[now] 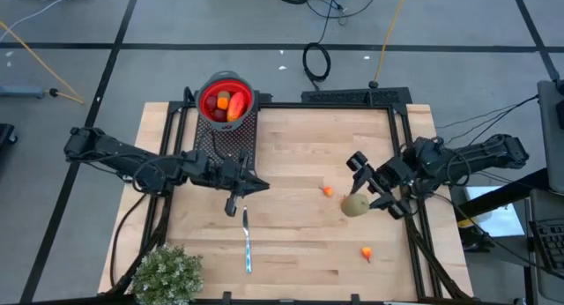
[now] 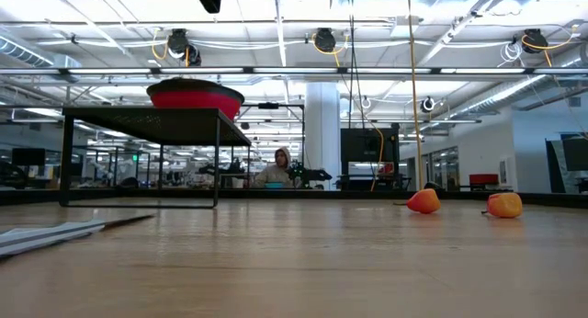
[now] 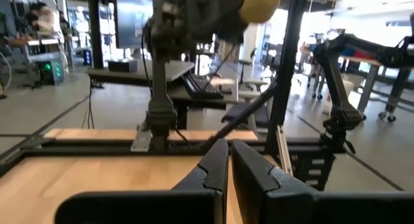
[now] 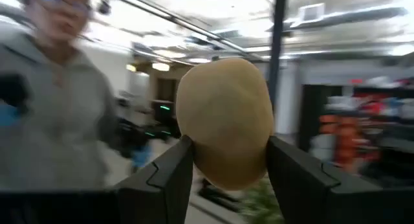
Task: Pick & Place Fruit
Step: Put the kiwi into the red strainer bowl on the shelf
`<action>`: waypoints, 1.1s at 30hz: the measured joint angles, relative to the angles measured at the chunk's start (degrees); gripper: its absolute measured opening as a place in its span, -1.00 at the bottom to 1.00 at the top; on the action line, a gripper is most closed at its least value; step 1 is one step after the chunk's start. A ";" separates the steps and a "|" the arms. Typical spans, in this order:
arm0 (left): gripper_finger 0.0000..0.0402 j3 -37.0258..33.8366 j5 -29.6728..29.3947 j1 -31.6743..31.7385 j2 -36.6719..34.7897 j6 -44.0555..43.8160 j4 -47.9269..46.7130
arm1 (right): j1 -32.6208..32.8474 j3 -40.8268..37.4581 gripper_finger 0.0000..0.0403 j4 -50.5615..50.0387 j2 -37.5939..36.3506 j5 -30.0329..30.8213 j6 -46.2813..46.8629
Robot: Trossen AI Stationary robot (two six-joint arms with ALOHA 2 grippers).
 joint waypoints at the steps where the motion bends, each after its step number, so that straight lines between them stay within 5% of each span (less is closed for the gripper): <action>1: -0.90 0.00 -0.29 0.00 0.00 0.00 0.74 | -0.08 0.00 -0.14 -0.79 0.00 1.79 -1.82; 8: -0.87 0.00 -3.28 0.00 0.00 0.01 2.54 | -2.18 0.00 -0.14 -11.04 0.15 14.89 -11.53; 15: -0.58 0.00 -6.86 0.04 0.00 -0.88 3.03 | -5.13 0.00 -0.14 -15.50 3.00 22.86 -16.01; 26: -0.16 3.87 -6.40 0.04 2.45 2.66 5.24 | -9.95 0.00 -0.14 -13.38 11.74 22.76 -14.51; 33: -0.01 11.85 -6.36 1.16 8.04 5.37 -7.40 | -12.35 -0.04 -0.14 -8.62 14.67 18.85 -6.24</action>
